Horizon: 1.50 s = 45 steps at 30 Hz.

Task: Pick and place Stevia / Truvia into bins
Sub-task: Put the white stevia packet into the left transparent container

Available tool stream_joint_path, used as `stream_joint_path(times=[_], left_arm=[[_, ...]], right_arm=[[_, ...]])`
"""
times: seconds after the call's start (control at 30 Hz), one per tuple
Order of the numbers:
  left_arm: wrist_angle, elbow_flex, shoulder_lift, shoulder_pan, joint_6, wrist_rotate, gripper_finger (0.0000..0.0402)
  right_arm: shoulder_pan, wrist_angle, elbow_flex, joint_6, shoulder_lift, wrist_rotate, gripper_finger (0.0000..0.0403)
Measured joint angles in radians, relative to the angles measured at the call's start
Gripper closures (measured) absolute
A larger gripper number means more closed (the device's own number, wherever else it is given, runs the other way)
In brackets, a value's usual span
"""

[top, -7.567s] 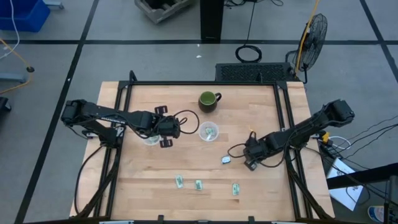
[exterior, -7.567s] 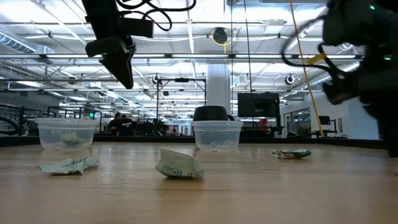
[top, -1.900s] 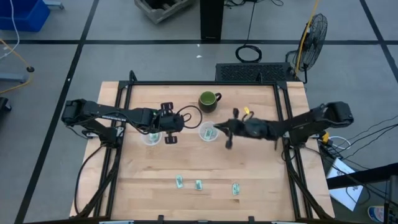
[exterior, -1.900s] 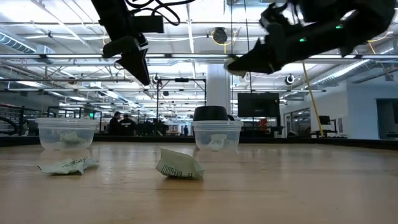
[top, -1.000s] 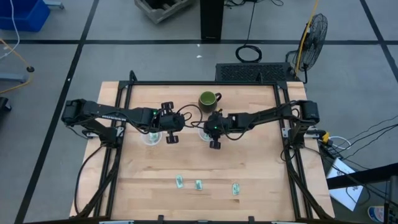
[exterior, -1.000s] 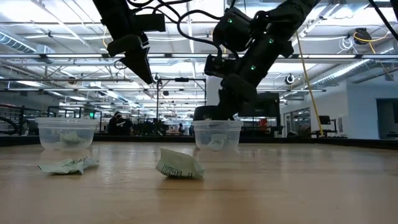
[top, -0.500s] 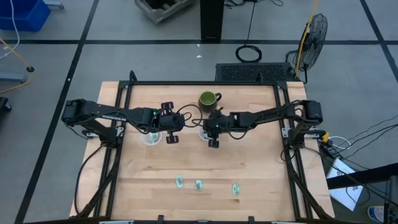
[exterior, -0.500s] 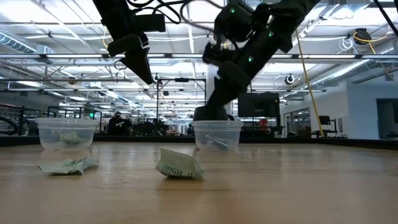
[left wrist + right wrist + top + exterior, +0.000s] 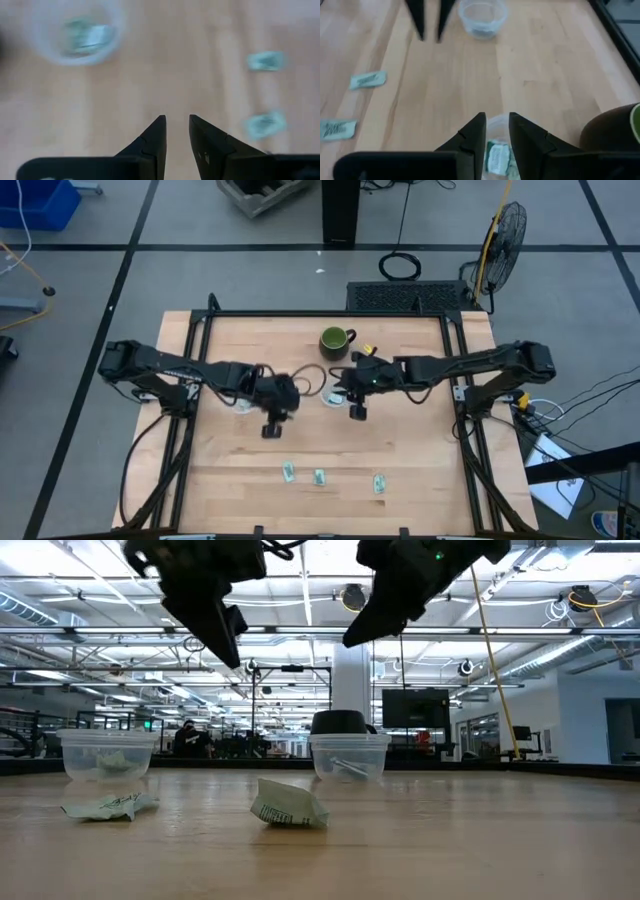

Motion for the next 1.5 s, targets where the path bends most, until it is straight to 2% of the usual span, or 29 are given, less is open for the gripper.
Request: stream_joint_path(times=[0.1,0.23,0.33,0.47,0.6,0.77,1.1,1.23,1.33,1.5], left_arm=[[0.086,-0.062,0.000,-0.058,-0.033,0.077,0.0311],[0.217,-0.159,0.000,-0.150,-0.062,0.116,0.0311],[0.321,-0.232,0.000,-0.205,-0.077,0.095,0.0311],[0.542,-0.326,0.000,-0.261,-0.106,0.036,0.0311],[0.721,-0.406,0.000,-0.287,-0.108,0.012,0.0311],[0.747,-0.461,0.001,-0.311,-0.160,-0.035,0.0311],[0.805,-0.487,0.003,-0.321,-0.283,-0.047,0.0311],[0.824,-0.485,0.073,-0.324,-0.283,-0.041,0.0311],[0.824,-0.448,0.173,-0.328,-0.277,0.009,0.0311],[0.826,-0.369,0.275,-0.336,-0.182,0.029,0.0311]], right_arm=[[0.021,-0.001,-0.023,0.000,-0.012,0.001,0.0327],[0.036,0.017,-0.076,-0.008,-0.011,0.000,0.0328],[0.039,0.024,-0.116,-0.007,-0.011,0.002,0.0328],[0.039,0.059,-0.170,-0.010,-0.010,0.002,0.0328],[0.039,0.080,-0.174,-0.036,-0.011,0.002,0.0328],[0.039,0.131,-0.174,-0.053,-0.024,0.002,0.0328],[0.039,0.153,-0.175,-0.079,-0.048,0.003,0.0328],[0.039,0.160,-0.175,-0.080,-0.048,0.003,0.0328],[0.039,0.177,-0.175,-0.082,-0.048,0.003,0.0328],[0.039,0.175,-0.175,-0.082,-0.048,0.003,0.0328]])
